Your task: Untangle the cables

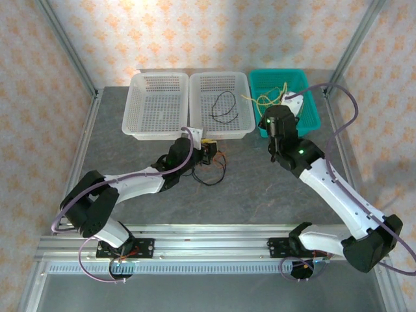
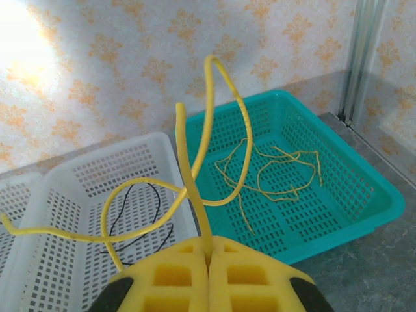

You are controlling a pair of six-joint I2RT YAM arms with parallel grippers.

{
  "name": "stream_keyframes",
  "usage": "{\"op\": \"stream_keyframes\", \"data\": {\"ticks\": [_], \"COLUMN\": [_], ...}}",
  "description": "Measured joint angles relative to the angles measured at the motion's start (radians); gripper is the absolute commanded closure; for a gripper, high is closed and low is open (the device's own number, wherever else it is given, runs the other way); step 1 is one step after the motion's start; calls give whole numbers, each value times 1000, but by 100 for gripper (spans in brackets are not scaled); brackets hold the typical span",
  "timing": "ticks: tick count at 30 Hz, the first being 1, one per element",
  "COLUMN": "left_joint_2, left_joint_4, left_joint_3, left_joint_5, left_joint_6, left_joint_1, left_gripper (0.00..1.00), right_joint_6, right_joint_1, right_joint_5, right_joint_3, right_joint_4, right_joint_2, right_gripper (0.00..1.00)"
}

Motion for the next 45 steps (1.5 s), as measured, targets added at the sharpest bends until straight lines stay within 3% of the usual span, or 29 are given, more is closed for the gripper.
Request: {"op": "stream_keyframes", "data": {"ticks": [2, 6, 11, 15, 27, 39, 45], "left_joint_2": [0, -2, -13, 19, 319, 627, 683], "left_joint_4": [-23, -86, -169, -192, -216, -296, -330], "left_joint_3": [0, 6, 51, 166, 579, 970, 1043], "left_joint_5": [-20, -69, -106, -92, 27, 134, 170], "left_joint_6": [-2, -3, -13, -17, -19, -23, -24], "left_joint_1": [0, 0, 7, 16, 42, 74, 96], "left_gripper": [24, 12, 10, 8, 1, 1, 1], "right_joint_6": [8, 21, 27, 30, 59, 73, 77], "right_joint_1": [0, -3, -49, -156, -393, -454, -466], "right_joint_5": [-9, -24, -51, -122, -252, -300, -314], "right_joint_3": [-8, -10, 0, 15, 110, 308, 399], "right_joint_4": [0, 1, 4, 17, 98, 114, 112], "right_joint_2": [0, 1, 30, 87, 313, 579, 708], "right_gripper": [100, 100, 100, 100, 100, 100, 100]}}
